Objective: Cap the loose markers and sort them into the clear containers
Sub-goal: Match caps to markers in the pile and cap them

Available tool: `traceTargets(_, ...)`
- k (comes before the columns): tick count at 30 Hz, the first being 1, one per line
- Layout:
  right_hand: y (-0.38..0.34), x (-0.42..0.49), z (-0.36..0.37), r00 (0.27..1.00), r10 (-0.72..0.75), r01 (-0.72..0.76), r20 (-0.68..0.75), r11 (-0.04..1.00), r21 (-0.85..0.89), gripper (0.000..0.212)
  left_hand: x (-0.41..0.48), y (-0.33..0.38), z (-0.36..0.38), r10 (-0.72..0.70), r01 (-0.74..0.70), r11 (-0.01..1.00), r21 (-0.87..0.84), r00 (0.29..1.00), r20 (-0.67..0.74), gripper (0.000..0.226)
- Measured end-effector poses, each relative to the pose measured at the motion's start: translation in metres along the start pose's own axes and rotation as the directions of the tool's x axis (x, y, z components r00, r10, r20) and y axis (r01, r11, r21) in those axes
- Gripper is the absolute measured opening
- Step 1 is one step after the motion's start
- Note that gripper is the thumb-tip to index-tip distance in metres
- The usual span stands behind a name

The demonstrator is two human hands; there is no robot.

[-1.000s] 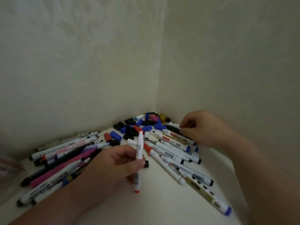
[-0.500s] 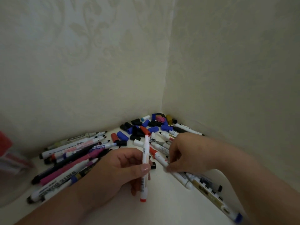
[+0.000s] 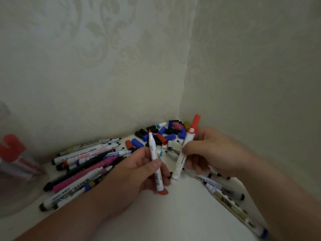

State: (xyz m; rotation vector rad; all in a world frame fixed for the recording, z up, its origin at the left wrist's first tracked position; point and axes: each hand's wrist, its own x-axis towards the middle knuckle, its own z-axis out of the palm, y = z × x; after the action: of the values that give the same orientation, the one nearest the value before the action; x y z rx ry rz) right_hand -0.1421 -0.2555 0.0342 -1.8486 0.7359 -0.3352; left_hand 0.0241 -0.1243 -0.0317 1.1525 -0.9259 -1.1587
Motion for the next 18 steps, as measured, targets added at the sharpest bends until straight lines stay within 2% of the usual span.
traceTargets(3,0.007,0.005,0.0,0.999,-0.021,0.015,0.031,0.979,0.205,0.008,0.0,0.002,0.003,-0.006,0.006,1.0,-0.007,1.0,-0.016,0.033)
traceTargets(5,0.009,0.007,0.0,0.999,-0.021,0.009,0.041,0.964,0.266,0.012,-0.001,0.004,0.004,-0.012,0.012,1.0,-0.016,1.0,-0.023,0.037)
traceTargets(9,0.011,0.008,0.003,0.999,-0.024,0.012,0.033,0.947,0.322,0.007,-0.001,0.003,0.003,-0.01,0.011,0.999,0.038,1.0,-0.008,0.04)
traceTargets(12,0.008,0.012,0.01,0.999,-0.042,0.034,0.007,0.897,0.44,0.016,-0.001,0.003,0.002,-0.015,0.017,0.996,0.086,1.0,-0.025,0.043)
traceTargets(13,0.006,0.014,0.013,1.0,-0.03,0.03,-0.01,0.843,0.537,0.019,0.0,0.003,0.002,-0.013,0.015,0.996,0.085,0.999,-0.031,0.043)
traceTargets(14,0.004,0.015,0.017,1.0,-0.015,0.022,-0.017,0.747,0.665,0.021,0.0,0.002,0.002,-0.009,0.011,0.997,0.075,0.999,-0.033,0.042)
traceTargets(16,0.001,0.015,0.022,0.999,0.0,0.032,-0.036,0.454,0.89,0.016,0.0,0.003,0.001,-0.009,0.01,0.999,0.05,1.0,-0.028,0.041)
traceTargets(17,0.001,0.015,0.022,0.999,-0.002,0.047,-0.049,0.311,0.949,0.012,0.0,0.003,0.001,-0.01,0.011,0.999,0.044,1.0,-0.025,0.042)
traceTargets(18,0.002,0.016,0.021,0.999,-0.011,0.054,-0.053,0.203,0.978,0.02,-0.001,0.003,0.002,-0.01,0.011,0.999,0.043,1.0,-0.023,0.042)
